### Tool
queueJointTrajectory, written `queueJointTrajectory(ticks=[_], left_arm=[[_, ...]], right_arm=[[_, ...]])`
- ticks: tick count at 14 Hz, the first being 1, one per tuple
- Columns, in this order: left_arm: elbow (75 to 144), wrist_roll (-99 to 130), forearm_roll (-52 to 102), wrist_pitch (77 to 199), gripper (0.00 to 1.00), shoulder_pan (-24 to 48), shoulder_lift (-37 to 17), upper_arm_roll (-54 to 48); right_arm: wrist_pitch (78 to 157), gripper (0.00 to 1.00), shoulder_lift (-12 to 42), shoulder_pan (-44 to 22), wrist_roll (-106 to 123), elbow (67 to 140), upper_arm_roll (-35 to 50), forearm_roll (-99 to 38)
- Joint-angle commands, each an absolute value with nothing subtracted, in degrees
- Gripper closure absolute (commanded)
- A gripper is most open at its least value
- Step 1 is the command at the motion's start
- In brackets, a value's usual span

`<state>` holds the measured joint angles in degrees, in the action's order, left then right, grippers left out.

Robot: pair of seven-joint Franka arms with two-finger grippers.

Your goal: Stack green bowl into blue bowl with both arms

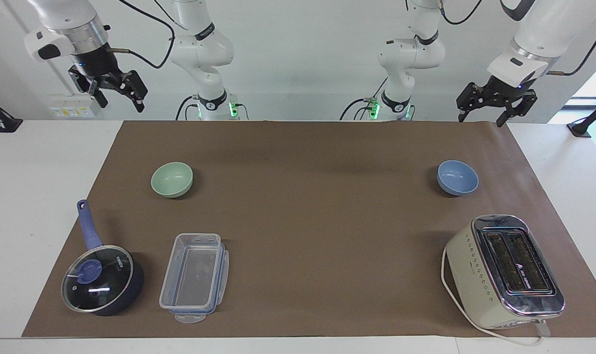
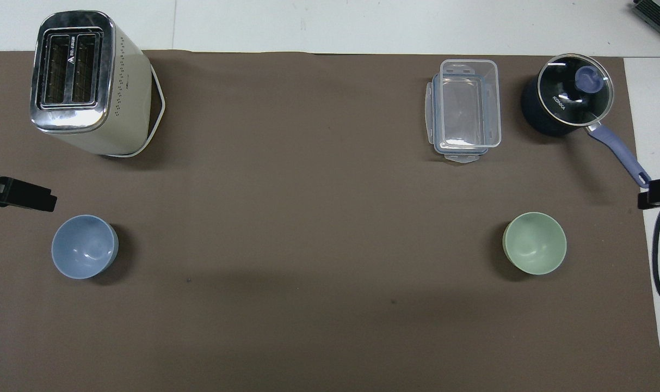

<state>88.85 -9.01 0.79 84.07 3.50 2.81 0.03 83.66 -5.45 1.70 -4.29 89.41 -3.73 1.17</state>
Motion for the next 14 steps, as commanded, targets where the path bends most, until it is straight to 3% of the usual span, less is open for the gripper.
queueJointTrajectory(ticks=[1,6,14], left_arm=[[90.35,-9.58,1.76,85.96,0.0,2.81,3.87,0.26],[90.96,-9.76,1.76,86.39,0.0,1.76,3.78,0.26],[99.48,-17.48,1.85,94.29,0.0,-5.26,4.13,0.26]], right_arm=[[83.32,0.0,-6.06,2.11,-2.99,89.74,-3.6,1.05],[83.32,0.0,-6.06,2.11,-2.99,89.82,-3.6,1.05],[83.41,0.0,-6.06,2.11,-2.99,89.82,-3.6,1.05]])
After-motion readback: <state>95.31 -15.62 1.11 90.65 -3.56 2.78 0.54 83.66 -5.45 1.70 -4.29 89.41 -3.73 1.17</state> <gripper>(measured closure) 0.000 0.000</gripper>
